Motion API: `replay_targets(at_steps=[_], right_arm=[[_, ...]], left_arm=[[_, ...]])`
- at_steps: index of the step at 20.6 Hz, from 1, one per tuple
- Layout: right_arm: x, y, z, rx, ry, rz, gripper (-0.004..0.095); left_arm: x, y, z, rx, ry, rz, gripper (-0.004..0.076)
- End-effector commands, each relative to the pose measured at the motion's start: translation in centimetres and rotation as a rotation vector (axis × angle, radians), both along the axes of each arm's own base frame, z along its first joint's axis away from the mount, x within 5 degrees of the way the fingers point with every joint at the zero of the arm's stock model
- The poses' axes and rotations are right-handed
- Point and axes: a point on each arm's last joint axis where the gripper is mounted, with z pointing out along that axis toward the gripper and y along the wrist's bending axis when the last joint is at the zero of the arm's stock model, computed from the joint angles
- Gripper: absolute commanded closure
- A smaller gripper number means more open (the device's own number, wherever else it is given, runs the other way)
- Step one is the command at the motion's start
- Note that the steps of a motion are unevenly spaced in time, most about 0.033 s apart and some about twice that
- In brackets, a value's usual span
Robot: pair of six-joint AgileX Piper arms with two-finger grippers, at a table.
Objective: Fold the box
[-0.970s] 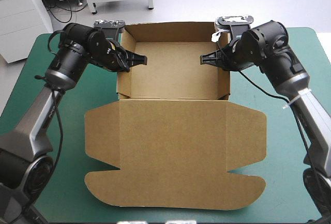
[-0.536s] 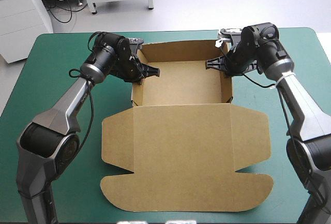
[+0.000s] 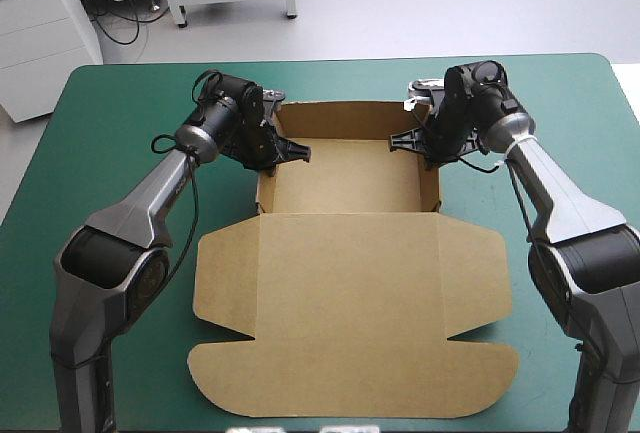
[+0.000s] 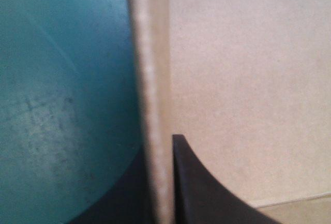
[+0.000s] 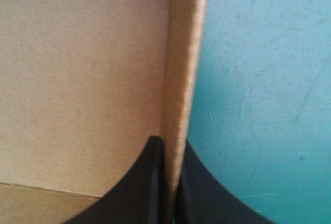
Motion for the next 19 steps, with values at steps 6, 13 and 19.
replay_targets(at_steps=[6, 13, 19], right_arm=[[-0.9, -0.4, 3.1, 0.008, -0.071, 0.040, 0.0410], [-0.6, -2.0, 8.2, 0.096, -0.219, -0.027, 0.0083], [-4.0, -3.4, 13.6, 0.127, -0.357, -0.042, 0.0083]], left_arm=[[-1.5, 0.1, 3.9, -0.037, -0.050, -0.077, 0.0248], [-0.7, 2.2, 10.4, -0.130, -0.251, -0.026, 0.0232], [-4.5, 4.4, 18.4, -0.279, -0.432, -0.016, 0.0262]])
